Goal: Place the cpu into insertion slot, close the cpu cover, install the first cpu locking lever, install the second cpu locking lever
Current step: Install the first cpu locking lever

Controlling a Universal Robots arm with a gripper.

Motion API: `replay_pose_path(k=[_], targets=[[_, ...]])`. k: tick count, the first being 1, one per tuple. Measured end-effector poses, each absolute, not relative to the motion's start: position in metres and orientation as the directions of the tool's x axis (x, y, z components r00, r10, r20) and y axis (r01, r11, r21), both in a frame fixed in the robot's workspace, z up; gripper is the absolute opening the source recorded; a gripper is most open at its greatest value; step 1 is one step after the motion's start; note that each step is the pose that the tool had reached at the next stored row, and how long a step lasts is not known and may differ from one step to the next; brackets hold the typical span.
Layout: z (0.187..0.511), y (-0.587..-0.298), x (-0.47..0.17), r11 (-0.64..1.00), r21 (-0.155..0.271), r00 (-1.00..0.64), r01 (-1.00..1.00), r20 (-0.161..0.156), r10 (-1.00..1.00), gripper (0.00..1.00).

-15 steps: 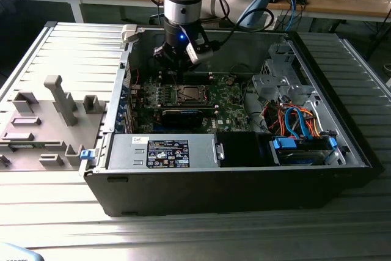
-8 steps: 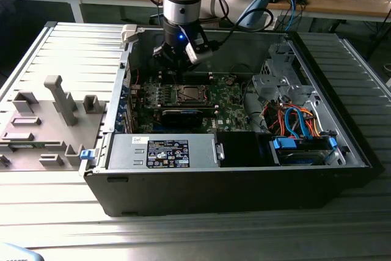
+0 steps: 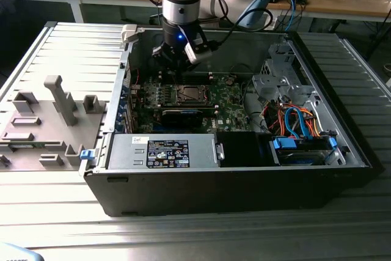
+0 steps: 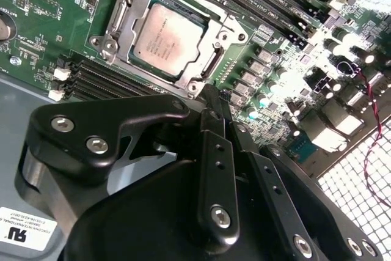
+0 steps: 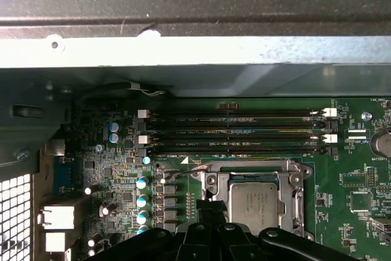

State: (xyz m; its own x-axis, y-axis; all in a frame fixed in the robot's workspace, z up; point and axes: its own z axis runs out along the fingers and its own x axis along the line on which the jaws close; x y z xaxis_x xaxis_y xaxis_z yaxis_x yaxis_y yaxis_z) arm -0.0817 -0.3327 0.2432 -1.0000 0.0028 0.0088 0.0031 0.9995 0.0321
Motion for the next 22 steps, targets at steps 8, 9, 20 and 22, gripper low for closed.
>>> replay_pose_path(k=[8,9,20,22], targets=[[0.243,-0.333,-0.088,0.999,0.035,-1.000,0.003,0.009,0.003,0.11],[0.243,-0.333,-0.090,0.999,0.036,-1.000,0.003,0.009,0.003,0.11],[0.243,-0.331,-0.108,0.999,0.038,-1.000,-0.018,0.009,-0.019,0.11],[0.242,-0.328,-0.109,0.999,0.038,-1.000,-0.027,0.009,-0.028,0.11]])
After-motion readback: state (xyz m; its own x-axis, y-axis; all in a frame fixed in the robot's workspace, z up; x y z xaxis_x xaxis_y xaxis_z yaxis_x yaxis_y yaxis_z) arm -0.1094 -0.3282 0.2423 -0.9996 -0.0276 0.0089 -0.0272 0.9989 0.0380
